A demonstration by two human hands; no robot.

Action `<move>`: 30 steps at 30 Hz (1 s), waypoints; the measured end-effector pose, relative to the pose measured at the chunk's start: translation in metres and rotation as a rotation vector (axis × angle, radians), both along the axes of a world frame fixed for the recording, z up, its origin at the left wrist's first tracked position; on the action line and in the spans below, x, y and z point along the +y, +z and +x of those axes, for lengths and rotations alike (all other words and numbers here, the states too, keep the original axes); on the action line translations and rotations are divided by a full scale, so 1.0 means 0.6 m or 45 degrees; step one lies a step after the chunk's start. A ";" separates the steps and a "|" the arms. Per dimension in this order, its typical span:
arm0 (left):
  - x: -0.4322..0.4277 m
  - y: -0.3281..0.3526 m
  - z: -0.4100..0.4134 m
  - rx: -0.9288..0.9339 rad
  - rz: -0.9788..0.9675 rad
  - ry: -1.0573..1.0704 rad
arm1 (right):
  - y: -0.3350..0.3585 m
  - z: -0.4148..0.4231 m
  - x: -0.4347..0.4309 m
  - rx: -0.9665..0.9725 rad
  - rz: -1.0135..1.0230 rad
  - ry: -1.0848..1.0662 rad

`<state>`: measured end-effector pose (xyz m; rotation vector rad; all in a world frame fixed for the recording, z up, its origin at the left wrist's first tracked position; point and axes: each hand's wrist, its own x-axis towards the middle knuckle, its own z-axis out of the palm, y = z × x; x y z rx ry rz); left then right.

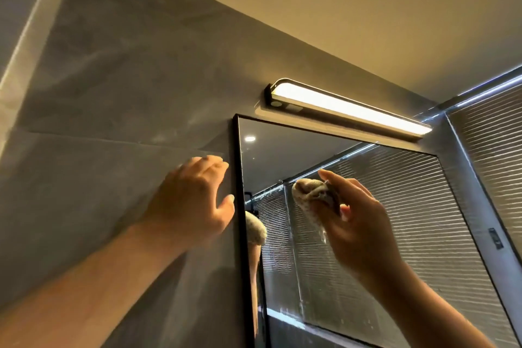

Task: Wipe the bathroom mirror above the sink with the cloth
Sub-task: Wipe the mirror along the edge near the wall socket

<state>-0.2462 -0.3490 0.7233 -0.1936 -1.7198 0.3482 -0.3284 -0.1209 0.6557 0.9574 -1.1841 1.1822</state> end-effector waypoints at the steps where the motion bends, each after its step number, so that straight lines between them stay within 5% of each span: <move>1: -0.006 0.020 -0.005 -0.001 -0.055 0.164 | 0.013 -0.006 -0.005 0.019 0.014 -0.022; 6: -0.008 0.089 -0.024 -0.267 -0.106 0.646 | 0.084 -0.028 -0.048 0.041 0.090 -0.074; 23: -0.030 0.114 -0.068 -0.173 -0.223 0.693 | 0.181 -0.097 -0.107 0.101 0.378 -0.357; 30: -0.029 0.113 -0.065 -0.193 -0.229 0.703 | 0.187 -0.102 -0.113 0.148 0.284 -0.385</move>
